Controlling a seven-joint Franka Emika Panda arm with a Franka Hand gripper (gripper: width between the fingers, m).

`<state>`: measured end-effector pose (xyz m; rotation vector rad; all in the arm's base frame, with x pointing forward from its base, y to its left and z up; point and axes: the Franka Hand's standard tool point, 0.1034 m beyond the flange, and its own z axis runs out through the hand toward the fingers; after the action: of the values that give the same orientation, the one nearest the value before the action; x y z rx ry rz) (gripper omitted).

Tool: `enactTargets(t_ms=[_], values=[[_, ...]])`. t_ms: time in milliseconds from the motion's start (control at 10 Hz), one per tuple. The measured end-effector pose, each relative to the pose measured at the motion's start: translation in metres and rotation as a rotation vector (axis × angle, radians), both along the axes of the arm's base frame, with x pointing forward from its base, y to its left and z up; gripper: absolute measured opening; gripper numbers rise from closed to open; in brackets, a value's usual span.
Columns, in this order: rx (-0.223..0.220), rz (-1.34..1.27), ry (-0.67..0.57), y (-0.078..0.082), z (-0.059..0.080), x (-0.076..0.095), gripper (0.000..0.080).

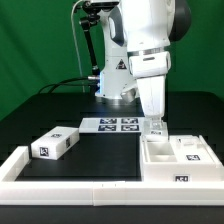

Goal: Assemble cabinet

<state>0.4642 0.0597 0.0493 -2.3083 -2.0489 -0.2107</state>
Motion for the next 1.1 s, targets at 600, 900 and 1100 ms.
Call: enactTargets(t_ms=[600,900,1100], values=[[0.003,-0.032,-0.005,0.0024,0.0022,-0.0006,0.0070],[0.008,-0.035,-0.016,0.0026,0.0008,-0.0024,0.0070],[0.013,-0.040,-0.035,0.0027,0.0022,-0.0028,0.0070]])
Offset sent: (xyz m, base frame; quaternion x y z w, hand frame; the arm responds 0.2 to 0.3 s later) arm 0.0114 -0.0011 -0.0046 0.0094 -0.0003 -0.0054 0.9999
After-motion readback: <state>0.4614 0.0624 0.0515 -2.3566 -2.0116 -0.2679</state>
